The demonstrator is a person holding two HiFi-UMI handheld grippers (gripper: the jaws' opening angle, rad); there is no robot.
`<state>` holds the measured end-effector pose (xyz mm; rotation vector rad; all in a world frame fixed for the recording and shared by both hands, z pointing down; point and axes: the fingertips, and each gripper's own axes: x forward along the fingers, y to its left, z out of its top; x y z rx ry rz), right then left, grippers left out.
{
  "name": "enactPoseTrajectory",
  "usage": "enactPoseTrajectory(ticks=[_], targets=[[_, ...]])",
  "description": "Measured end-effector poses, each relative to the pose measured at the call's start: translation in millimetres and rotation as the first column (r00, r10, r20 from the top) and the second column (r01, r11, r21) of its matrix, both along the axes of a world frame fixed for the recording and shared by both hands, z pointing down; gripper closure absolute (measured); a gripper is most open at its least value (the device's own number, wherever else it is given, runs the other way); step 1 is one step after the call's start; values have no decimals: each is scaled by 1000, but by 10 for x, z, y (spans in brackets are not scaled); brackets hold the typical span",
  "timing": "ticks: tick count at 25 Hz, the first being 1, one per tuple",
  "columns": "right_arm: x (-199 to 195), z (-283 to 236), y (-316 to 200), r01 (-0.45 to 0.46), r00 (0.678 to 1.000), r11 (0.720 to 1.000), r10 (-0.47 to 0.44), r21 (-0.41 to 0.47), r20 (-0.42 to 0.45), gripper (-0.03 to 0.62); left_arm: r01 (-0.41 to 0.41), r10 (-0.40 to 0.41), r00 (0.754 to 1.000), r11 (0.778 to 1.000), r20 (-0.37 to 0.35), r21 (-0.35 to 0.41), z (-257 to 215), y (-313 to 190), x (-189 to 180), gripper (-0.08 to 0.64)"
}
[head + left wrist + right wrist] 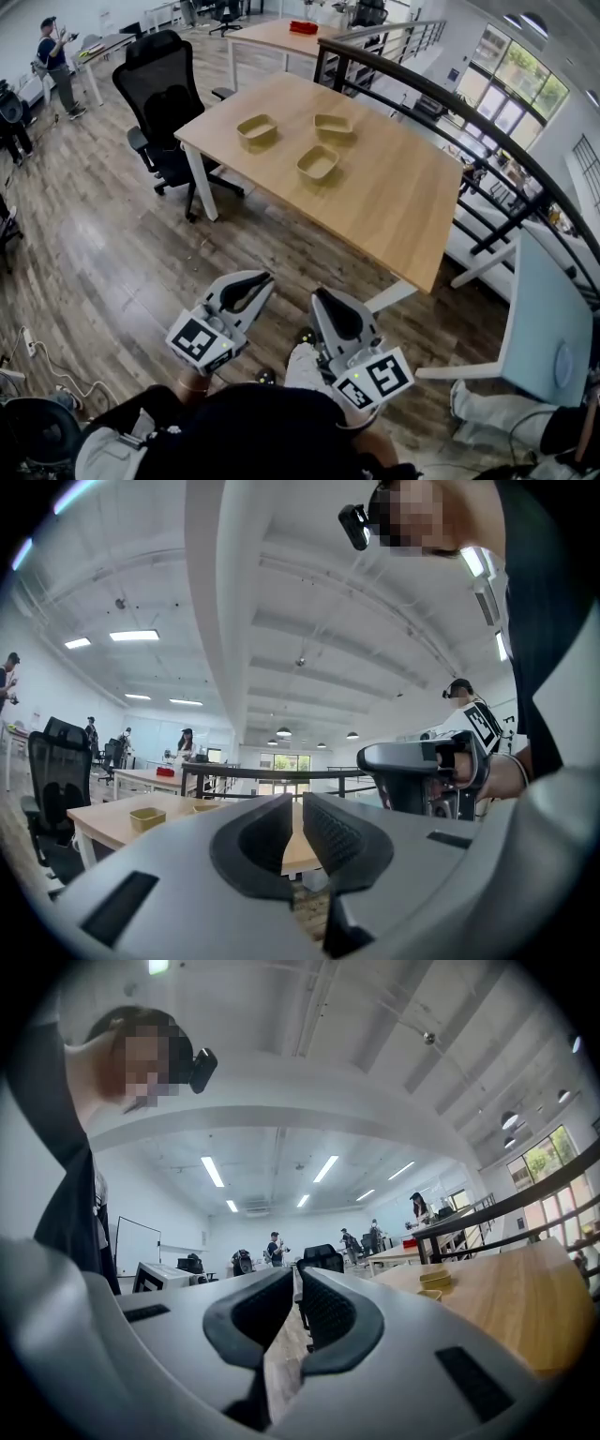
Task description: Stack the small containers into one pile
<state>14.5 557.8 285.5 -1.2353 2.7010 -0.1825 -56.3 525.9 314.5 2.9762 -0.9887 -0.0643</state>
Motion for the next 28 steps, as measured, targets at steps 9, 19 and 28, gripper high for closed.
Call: enactPoseTrajectory(ticks=[9, 19, 28], targets=[[-127, 13, -784, 160, 987, 987, -161, 31, 21, 558, 173, -172, 983, 985, 61, 1, 36, -568, -255, 526], [58, 35, -1738, 310, 950, 950, -311, 37, 27, 558, 278, -278, 958, 960, 75, 14, -60, -1346, 26, 526], [101, 80, -2217, 425, 903, 904, -426, 40, 44, 558, 375, -372, 915, 927, 158, 13, -52, -1817, 99, 526]])
